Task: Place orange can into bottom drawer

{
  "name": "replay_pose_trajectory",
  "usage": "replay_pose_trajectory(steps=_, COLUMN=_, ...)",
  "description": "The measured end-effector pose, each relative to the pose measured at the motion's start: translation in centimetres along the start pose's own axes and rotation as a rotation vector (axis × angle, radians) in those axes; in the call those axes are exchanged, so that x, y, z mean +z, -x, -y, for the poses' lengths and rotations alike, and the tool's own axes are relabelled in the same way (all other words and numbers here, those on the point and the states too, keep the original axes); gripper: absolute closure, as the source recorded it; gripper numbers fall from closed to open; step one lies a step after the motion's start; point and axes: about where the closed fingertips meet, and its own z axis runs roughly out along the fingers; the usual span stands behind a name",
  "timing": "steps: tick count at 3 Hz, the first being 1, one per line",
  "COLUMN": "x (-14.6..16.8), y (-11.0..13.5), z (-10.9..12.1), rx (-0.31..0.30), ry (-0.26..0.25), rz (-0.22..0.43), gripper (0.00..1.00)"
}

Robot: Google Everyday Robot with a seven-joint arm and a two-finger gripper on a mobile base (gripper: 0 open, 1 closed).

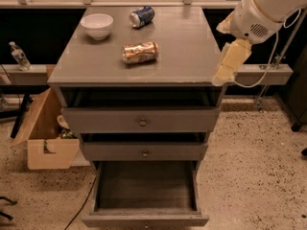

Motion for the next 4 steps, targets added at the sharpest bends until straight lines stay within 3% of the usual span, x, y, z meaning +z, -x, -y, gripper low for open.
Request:
replay_pose_trajectory(steps=1, x=4.3, y=3.9, z=4.5, rx=-0.017, ry=0.015, rz=0.089, gripper=0.0)
replay_pose_trajectory(steps=2, x=4.7, y=4.1, z=4.6, rx=-0.026, ry=0.017, rz=0.084, gripper=0.0)
replay_pose_trajectory(steps=4, x=10.2, y=8.0, z=8.1, rx=-0.143, ry=0.043, rz=0.076, gripper=0.0)
